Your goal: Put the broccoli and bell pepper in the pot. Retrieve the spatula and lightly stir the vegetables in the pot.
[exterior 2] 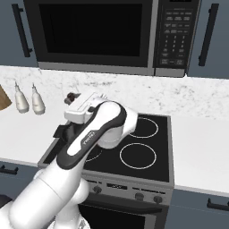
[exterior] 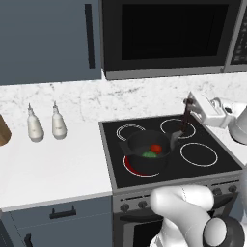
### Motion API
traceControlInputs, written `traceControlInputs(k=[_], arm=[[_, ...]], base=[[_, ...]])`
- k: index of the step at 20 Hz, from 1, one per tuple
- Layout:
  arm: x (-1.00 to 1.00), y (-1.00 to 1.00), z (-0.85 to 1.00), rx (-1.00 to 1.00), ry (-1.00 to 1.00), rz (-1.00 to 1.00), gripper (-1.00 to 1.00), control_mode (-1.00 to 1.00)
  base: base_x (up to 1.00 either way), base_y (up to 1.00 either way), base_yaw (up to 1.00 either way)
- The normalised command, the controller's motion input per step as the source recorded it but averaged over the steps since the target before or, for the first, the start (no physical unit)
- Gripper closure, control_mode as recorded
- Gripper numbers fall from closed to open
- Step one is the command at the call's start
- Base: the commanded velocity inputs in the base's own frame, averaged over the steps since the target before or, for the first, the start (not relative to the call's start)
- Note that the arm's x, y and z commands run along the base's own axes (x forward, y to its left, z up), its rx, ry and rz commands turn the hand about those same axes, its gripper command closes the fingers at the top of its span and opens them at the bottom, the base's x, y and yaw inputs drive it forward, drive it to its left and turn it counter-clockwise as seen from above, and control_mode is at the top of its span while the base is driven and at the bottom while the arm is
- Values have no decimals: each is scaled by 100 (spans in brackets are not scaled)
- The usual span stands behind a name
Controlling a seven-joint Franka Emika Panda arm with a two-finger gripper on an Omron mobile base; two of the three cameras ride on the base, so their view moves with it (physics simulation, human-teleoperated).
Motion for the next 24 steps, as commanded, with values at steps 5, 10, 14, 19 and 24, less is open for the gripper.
traceControlInputs(k=[5,10,14,19,24], arm=[[69,-15,-28,0,3,-1,100,-100],[35,-5,-54,0,0,0,100,-100],[3,-3,-52,0,0,0,100,-100],[7,0,-47,0,-2,0,100,-100],[9,0,-26,0,-8,0,100,-100]], base=[[0,0,0],[0,0,0],[0,0,0],[0,0,0],[0,0,0]])
